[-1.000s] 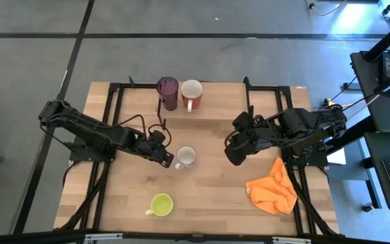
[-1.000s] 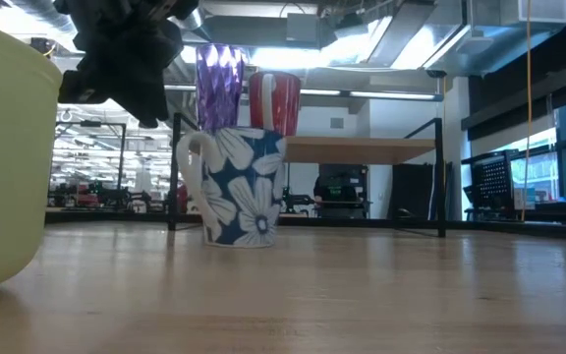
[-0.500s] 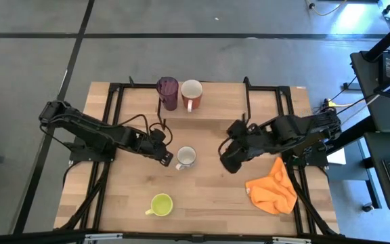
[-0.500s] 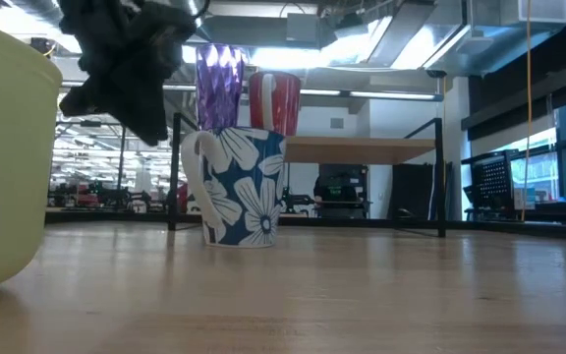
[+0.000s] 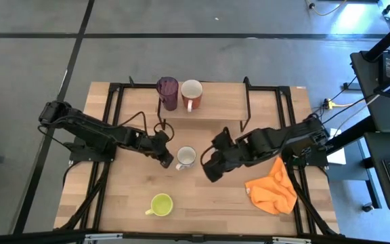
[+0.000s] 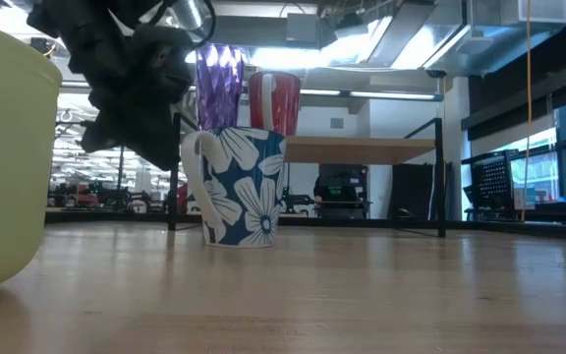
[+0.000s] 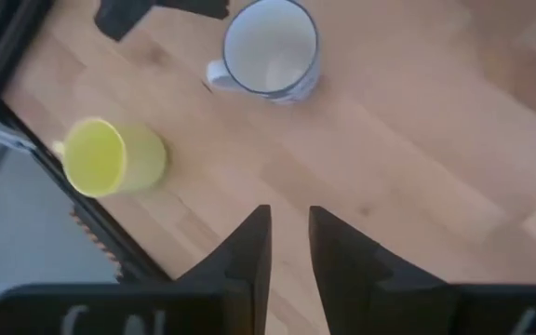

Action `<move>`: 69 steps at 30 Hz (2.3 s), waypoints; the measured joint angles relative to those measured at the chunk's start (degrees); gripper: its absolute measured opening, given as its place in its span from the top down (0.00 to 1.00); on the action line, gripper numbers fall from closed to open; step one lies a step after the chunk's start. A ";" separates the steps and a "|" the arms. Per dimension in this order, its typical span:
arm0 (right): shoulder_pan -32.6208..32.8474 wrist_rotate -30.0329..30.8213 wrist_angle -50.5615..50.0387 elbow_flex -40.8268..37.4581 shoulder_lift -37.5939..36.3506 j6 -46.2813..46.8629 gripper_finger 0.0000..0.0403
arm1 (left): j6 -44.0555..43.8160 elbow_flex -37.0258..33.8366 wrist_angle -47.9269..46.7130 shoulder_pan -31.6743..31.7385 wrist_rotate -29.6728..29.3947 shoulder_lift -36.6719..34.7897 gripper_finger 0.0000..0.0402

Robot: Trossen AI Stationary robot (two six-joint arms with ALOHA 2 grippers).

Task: Stack small to large cups/mugs on shelf
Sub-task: Put the blue mug on the shelf

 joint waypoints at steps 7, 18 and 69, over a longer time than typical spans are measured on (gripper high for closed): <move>0.00 -0.35 6.96 0.00 4.15 6.65 0.81 | 7.90 0.02 4.50 0.08 0.73 0.00 0.85; 0.01 0.08 12.16 0.00 6.44 8.67 0.81 | 14.77 0.02 7.44 0.83 3.27 0.00 0.85; -0.74 4.48 2.88 -0.04 6.51 14.35 0.81 | 19.47 0.07 5.39 1.48 11.13 -4.56 0.86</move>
